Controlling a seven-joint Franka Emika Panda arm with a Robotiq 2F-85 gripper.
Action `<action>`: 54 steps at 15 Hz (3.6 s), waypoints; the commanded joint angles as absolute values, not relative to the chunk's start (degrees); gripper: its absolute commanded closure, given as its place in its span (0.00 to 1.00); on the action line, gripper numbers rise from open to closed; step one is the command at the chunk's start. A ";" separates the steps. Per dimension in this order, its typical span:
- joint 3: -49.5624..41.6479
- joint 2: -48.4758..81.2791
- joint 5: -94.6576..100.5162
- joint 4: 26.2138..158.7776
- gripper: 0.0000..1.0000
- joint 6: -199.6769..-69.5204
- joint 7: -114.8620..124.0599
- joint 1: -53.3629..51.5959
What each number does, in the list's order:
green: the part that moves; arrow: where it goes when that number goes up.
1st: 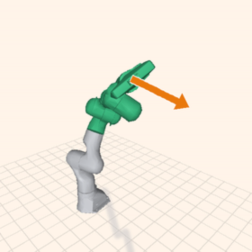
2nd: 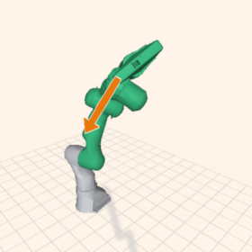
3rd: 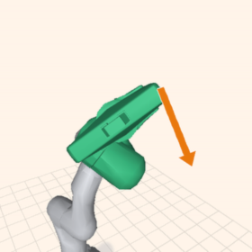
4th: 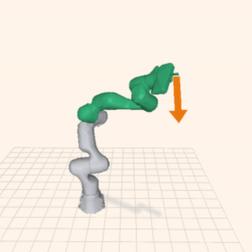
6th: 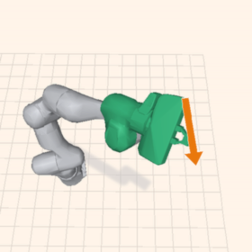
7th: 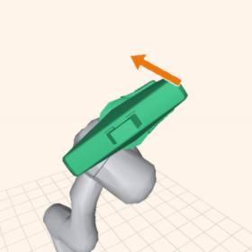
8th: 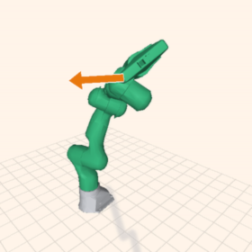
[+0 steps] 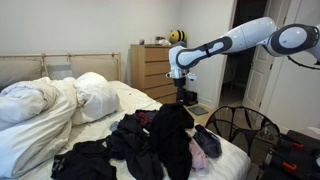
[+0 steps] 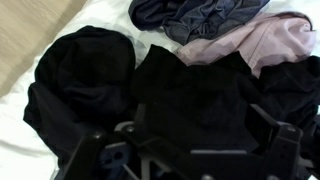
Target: Put the black sweater in the laundry basket
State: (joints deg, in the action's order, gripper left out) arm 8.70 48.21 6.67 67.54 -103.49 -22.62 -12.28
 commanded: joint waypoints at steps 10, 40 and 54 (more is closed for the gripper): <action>10.76 48.72 7.14 77.05 0.00 -117.31 -27.00 -11.13; 13.13 37.35 6.36 78.78 1.00 -115.60 -22.32 -13.04; 18.35 21.49 10.47 82.89 1.00 -115.08 -7.42 -28.27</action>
